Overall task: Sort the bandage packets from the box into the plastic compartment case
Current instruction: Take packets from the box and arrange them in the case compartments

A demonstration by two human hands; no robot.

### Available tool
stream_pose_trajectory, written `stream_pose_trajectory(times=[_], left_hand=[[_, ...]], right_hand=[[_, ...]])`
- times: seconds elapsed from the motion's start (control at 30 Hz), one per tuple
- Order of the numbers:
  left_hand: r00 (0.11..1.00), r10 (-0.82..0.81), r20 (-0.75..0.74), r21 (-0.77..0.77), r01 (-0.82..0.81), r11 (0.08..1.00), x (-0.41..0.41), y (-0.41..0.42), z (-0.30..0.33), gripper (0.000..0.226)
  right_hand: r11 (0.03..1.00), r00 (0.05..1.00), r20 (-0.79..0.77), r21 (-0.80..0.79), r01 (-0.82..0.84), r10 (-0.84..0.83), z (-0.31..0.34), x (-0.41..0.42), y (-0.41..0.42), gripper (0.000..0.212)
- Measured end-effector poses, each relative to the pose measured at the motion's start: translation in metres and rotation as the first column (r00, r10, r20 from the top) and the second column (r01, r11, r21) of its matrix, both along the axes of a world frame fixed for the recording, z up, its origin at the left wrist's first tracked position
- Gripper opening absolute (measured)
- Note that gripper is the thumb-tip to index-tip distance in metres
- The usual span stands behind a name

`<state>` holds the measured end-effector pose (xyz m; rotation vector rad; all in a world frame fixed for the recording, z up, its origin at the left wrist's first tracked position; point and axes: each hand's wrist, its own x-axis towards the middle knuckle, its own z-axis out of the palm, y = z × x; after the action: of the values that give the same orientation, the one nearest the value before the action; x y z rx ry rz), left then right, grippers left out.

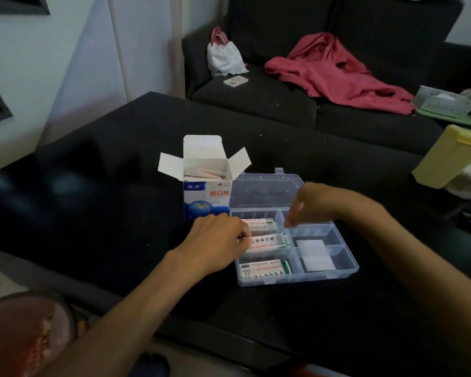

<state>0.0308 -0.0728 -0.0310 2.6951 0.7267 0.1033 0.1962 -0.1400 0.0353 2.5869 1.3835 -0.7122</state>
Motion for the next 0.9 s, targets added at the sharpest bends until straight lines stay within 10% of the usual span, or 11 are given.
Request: stream_pose_trajectory(times=[0.23, 0.63, 0.9], left_hand=[[1.000, -0.001, 0.001, -0.002, 0.001, 1.000, 0.000, 0.001, 0.001, 0.027], [1.000, -0.002, -0.031, -0.131, -0.002, 0.991, 0.004, 0.000, 0.000, 0.029], [0.999, -0.003, -0.036, -0.203, -0.004, 0.979, 0.006, 0.002, 0.000, 0.032]], right_hand=[[0.999, 0.987, 0.156, -0.030, -0.044, 0.048, -0.016, -0.018, 0.000, 0.024], [0.999, 0.998, -0.040, 0.022, -0.043, 0.044, -0.015, -0.005, -0.001, 0.025], [0.956, 0.976, 0.007, -0.206, -0.211, 0.217, -0.026, -0.011, 0.000, 0.037]])
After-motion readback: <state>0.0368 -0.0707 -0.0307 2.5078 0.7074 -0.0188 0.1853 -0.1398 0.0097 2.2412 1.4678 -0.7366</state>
